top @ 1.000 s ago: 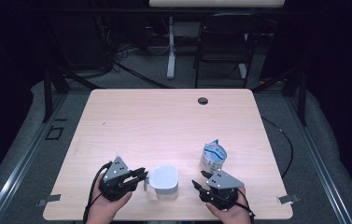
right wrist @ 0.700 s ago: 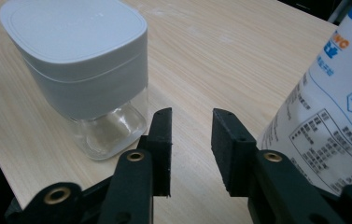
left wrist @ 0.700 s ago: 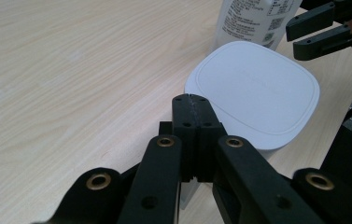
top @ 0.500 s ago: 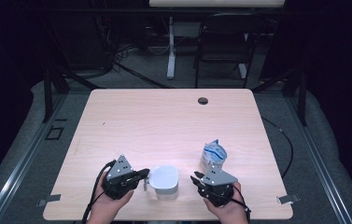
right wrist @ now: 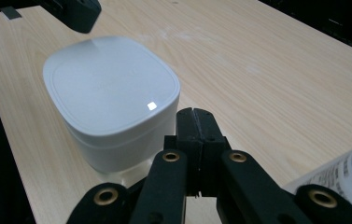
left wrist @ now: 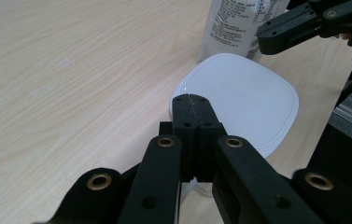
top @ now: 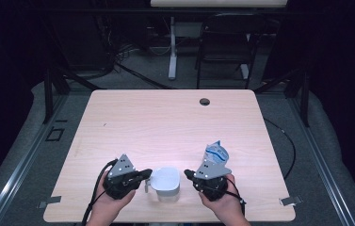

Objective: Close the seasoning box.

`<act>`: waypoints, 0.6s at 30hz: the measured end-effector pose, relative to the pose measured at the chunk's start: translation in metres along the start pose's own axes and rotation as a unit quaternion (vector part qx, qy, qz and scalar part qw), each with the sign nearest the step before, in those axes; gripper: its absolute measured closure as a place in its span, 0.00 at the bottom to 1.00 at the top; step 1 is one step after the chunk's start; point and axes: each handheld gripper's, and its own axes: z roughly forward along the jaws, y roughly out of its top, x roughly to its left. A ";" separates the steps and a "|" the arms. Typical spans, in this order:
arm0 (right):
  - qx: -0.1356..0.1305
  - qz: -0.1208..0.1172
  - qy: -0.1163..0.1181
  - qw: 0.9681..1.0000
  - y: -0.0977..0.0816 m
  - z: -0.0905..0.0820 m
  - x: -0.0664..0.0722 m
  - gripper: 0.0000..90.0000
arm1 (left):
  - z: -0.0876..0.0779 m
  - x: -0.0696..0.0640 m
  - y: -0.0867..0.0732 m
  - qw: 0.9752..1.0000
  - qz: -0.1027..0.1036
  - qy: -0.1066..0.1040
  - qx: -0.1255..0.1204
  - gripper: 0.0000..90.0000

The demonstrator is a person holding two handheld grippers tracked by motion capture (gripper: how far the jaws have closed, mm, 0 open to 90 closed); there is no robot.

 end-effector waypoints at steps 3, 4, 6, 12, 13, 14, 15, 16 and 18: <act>0.000 -0.003 0.001 1.000 0.004 0.001 -0.001 1.00 | 0.002 -0.001 0.002 1.000 -0.001 -0.003 0.003 1.00; -0.003 -0.001 0.004 1.000 0.006 0.001 -0.002 1.00 | 0.003 -0.001 0.003 1.000 0.001 -0.005 0.006 1.00; -0.002 0.002 0.011 1.000 0.009 0.002 -0.003 1.00 | 0.004 -0.002 0.004 1.000 0.004 -0.009 0.010 1.00; 0.007 -0.002 0.028 1.000 0.013 0.002 -0.002 1.00 | 0.006 -0.004 0.002 1.000 0.008 -0.006 0.010 1.00; 0.007 -0.001 0.029 1.000 0.013 0.000 0.000 1.00 | 0.006 -0.005 0.001 1.000 0.010 -0.004 0.009 1.00; 0.007 -0.001 0.029 1.000 0.013 0.000 0.000 1.00 | 0.006 -0.005 0.001 1.000 0.010 -0.004 0.009 1.00; 0.007 -0.001 0.028 1.000 0.013 -0.001 0.000 1.00 | 0.005 -0.005 0.001 1.000 0.011 -0.004 0.011 1.00; 0.007 0.001 0.027 1.000 0.012 -0.001 0.000 1.00 | 0.005 -0.005 0.000 1.000 0.011 -0.004 0.010 1.00; 0.011 0.005 0.026 1.000 0.009 -0.002 0.000 1.00 | 0.005 -0.005 0.000 1.000 0.009 -0.004 0.007 1.00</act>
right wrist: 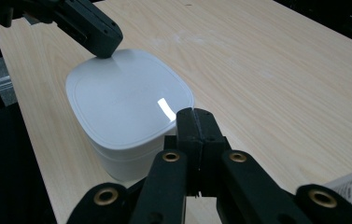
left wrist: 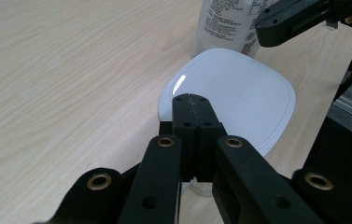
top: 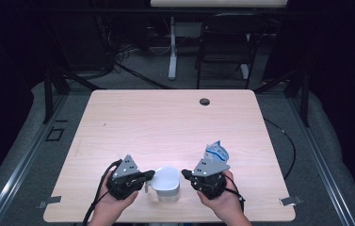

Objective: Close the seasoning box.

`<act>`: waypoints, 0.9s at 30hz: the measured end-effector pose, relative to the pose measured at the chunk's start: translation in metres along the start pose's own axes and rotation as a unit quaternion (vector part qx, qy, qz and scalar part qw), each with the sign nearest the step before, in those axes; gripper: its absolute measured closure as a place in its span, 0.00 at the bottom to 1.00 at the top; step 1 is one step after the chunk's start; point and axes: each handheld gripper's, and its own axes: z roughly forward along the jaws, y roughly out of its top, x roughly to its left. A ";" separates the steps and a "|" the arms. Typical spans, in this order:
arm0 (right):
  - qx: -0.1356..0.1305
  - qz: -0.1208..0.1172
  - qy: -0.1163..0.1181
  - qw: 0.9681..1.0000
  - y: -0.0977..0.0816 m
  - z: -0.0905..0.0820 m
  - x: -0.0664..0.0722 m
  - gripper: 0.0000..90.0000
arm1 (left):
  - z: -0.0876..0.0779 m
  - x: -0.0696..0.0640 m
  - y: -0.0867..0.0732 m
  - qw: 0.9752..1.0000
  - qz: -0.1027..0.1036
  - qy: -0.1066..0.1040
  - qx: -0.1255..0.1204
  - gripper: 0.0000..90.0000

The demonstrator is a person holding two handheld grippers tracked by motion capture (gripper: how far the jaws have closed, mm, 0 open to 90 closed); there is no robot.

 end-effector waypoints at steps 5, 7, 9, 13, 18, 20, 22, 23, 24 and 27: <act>0.003 0.006 -0.001 1.000 -0.006 -0.002 -0.002 1.00 | 0.000 0.000 -0.001 1.000 -0.002 -0.001 -0.003 1.00; 0.003 0.007 -0.001 1.000 -0.007 -0.003 -0.002 1.00 | 0.000 0.000 -0.001 1.000 -0.002 -0.001 -0.005 1.00; 0.003 0.010 0.003 1.000 -0.008 -0.003 -0.002 1.00 | 0.000 0.000 -0.002 1.000 -0.002 -0.002 -0.005 1.00; 0.010 0.008 0.004 1.000 -0.010 -0.001 -0.001 1.00 | -0.001 0.000 -0.002 1.000 -0.003 -0.003 -0.005 1.00; 0.016 0.003 0.009 1.000 -0.011 0.001 0.002 1.00 | -0.001 0.000 -0.002 1.000 -0.004 -0.002 -0.005 1.00; 0.018 0.001 0.012 1.000 -0.012 0.003 0.003 1.00 | -0.001 0.000 -0.003 1.000 -0.005 -0.001 -0.006 1.00; 0.020 0.000 0.013 1.000 -0.012 0.005 0.005 1.00 | -0.001 0.000 -0.003 1.000 -0.006 -0.001 -0.006 1.00; 0.022 -0.002 0.014 1.000 -0.012 0.005 0.005 1.00 | -0.001 0.000 -0.003 1.000 -0.006 -0.001 -0.006 1.00; 0.024 -0.003 0.015 1.000 -0.013 0.006 0.006 1.00 | -0.001 0.000 -0.003 1.000 -0.006 -0.002 -0.006 1.00; 0.028 -0.004 0.016 0.999 -0.014 0.009 0.007 1.00 | -0.001 0.000 -0.003 1.000 -0.007 -0.003 -0.007 1.00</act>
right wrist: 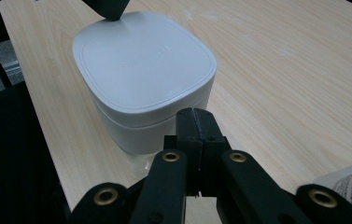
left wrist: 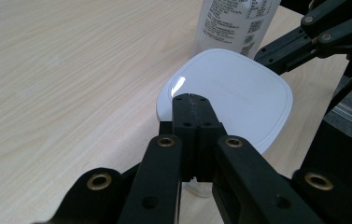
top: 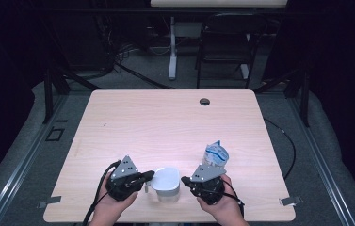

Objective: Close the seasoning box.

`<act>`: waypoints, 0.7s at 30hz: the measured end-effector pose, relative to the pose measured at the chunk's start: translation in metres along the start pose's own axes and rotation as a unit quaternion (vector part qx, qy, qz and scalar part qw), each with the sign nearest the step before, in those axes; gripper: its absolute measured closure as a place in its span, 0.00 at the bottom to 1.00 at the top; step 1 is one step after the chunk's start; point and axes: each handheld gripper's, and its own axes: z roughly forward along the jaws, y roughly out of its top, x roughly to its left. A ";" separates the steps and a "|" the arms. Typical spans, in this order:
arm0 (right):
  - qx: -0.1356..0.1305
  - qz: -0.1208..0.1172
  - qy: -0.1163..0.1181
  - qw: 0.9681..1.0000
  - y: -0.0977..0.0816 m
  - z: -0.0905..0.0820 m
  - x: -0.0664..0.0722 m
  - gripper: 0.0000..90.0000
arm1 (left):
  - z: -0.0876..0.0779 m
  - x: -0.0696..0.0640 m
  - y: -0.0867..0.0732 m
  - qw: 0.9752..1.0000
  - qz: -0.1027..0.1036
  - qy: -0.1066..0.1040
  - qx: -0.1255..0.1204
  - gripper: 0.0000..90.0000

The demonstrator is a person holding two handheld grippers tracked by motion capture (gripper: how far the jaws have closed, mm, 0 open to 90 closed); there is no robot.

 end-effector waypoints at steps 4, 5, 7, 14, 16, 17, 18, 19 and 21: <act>0.003 -0.002 0.005 1.000 -0.001 0.002 0.001 1.00 | 0.000 0.000 0.000 1.000 0.000 0.000 -0.001 1.00; 0.004 -0.002 0.005 1.000 -0.001 0.002 0.001 1.00 | 0.000 0.000 0.000 1.000 0.000 0.000 -0.001 1.00; 0.004 -0.003 0.007 1.000 -0.001 0.003 0.002 1.00 | 0.000 0.000 0.000 1.000 0.000 0.000 -0.001 1.00; 0.008 -0.005 0.009 1.000 -0.002 0.004 0.002 1.00 | 0.000 0.000 0.000 1.000 -0.001 -0.001 -0.002 1.00; 0.008 -0.003 0.010 1.000 -0.003 0.005 0.002 1.00 | 0.000 0.000 0.000 1.000 -0.001 -0.001 -0.002 1.00; 0.008 -0.002 0.010 1.000 -0.003 0.005 0.002 1.00 | 0.000 0.000 0.000 1.000 -0.001 -0.001 -0.002 1.00; 0.008 -0.002 0.010 1.000 -0.003 0.005 0.002 1.00 | 0.000 0.000 0.000 1.000 -0.001 0.000 -0.002 1.00; 0.009 -0.003 0.011 1.000 -0.003 0.005 0.002 1.00 | 0.000 0.000 0.000 1.000 -0.001 0.000 -0.002 1.00; 0.009 -0.003 0.011 1.000 -0.003 0.004 0.002 1.00 | 0.000 0.000 -0.001 1.000 -0.001 0.000 -0.002 1.00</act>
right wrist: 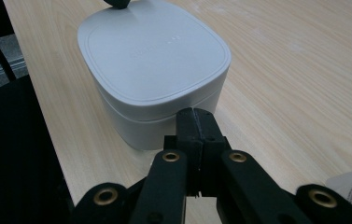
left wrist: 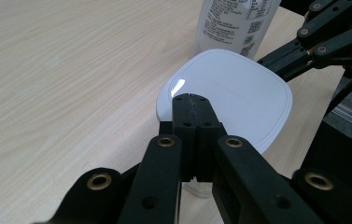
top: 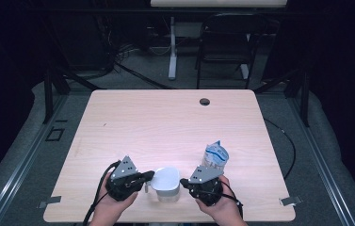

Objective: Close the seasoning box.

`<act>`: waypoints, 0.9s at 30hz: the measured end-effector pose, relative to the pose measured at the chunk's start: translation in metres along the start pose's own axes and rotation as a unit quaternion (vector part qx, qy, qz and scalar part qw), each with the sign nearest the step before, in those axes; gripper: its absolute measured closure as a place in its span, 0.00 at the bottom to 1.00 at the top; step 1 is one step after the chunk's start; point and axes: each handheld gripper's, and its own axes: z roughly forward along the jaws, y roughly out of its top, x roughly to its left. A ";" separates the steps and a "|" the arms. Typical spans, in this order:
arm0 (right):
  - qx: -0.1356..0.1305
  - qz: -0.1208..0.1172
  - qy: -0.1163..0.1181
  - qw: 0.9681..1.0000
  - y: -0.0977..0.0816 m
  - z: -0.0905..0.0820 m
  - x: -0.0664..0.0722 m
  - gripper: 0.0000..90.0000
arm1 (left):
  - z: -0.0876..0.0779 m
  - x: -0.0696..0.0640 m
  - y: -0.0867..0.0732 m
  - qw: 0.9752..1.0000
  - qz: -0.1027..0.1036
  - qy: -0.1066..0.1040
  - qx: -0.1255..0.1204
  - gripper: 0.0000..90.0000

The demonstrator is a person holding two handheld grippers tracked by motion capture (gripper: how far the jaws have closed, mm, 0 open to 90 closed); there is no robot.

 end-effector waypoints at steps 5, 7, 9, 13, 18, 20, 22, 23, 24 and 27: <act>-0.002 0.000 0.001 1.000 -0.001 0.000 0.000 1.00 | 0.001 -0.001 0.000 1.000 0.000 0.000 -0.001 1.00; -0.002 0.001 0.000 1.000 0.000 0.000 0.000 1.00 | 0.001 -0.001 0.000 1.000 0.000 -0.001 -0.002 1.00; -0.004 0.002 0.000 1.000 0.000 0.000 0.000 1.00 | 0.001 0.000 0.000 1.000 0.000 -0.001 -0.001 1.00; -0.010 0.007 0.004 1.000 0.000 -0.001 -0.001 1.00 | 0.000 0.000 0.000 1.000 -0.001 -0.001 -0.001 1.00; -0.013 0.008 0.004 1.000 0.001 -0.002 -0.001 1.00 | 0.000 0.000 0.000 1.000 -0.001 -0.001 -0.001 1.00; -0.013 0.008 0.003 1.000 0.001 -0.003 -0.001 1.00 | 0.000 0.000 0.000 1.000 -0.001 -0.001 -0.001 1.00; -0.013 0.008 0.003 1.000 0.001 -0.003 -0.001 1.00 | 0.000 0.000 0.000 1.000 -0.001 -0.001 -0.001 1.00; -0.013 0.008 0.003 1.000 0.001 -0.003 -0.001 1.00 | 0.000 0.000 0.000 1.000 -0.002 -0.001 -0.001 1.00; -0.014 0.008 0.003 1.000 0.001 -0.003 -0.001 1.00 | 0.000 0.000 0.000 1.000 -0.001 -0.001 -0.001 1.00; -0.015 0.010 0.005 1.000 0.001 -0.003 -0.001 1.00 | 0.000 0.000 -0.001 1.000 -0.003 -0.002 -0.002 1.00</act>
